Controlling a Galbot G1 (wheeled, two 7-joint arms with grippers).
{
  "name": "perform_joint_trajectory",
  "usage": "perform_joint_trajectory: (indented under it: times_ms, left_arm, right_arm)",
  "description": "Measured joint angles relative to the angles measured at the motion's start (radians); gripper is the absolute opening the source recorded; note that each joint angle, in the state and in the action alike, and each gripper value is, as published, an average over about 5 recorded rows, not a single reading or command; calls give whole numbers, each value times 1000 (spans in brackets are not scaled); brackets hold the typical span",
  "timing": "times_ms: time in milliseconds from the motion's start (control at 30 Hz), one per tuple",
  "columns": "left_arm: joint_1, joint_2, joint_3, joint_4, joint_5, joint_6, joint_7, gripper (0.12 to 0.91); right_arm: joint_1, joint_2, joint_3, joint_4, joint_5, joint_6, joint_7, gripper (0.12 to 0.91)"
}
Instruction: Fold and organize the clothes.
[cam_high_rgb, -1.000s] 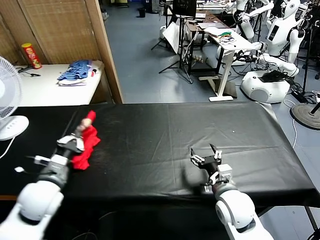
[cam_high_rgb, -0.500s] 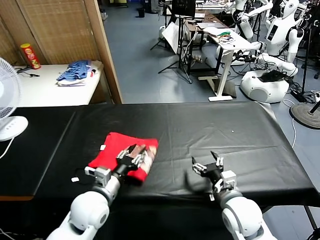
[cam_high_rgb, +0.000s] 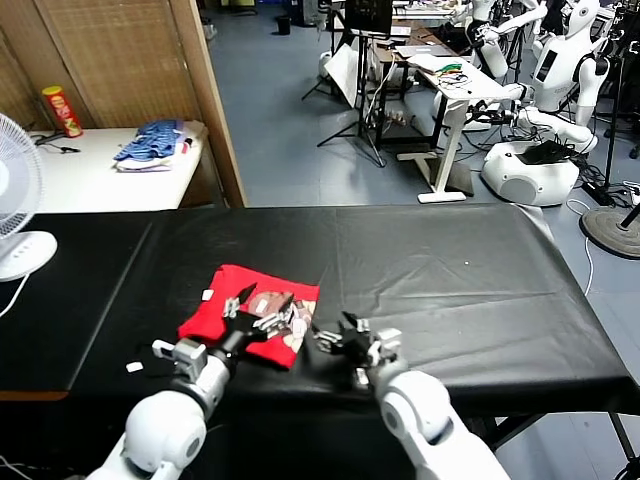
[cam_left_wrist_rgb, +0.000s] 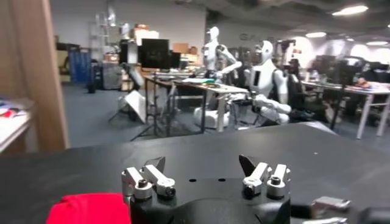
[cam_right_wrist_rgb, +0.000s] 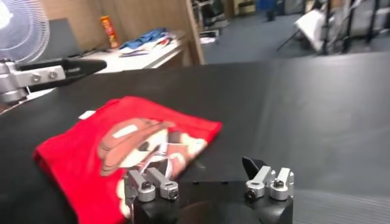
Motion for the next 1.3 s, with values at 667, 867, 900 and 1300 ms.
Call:
perform_joint_trajectory:
  times_ms: [667,867,900,1300]
  left_arm:
    - [80,-1,-47,8,17,-117,-42,798]
    - [102,5,-59,47,56,-236,-48,798]
    - [107,6,-62,56,68,-253,-45,798]
    - [218,38,-98,15,36,-215,-133,798]
  right_arm:
    - [178,-17,-36,-215,-261,184,-146,129]
    - [146,-117,-8,-181,-379,315,-171,352]
    - [131,-132,-1,-167,-384,330,-162,402]
    - [-268,-187,187,146,-344,391,41,795]
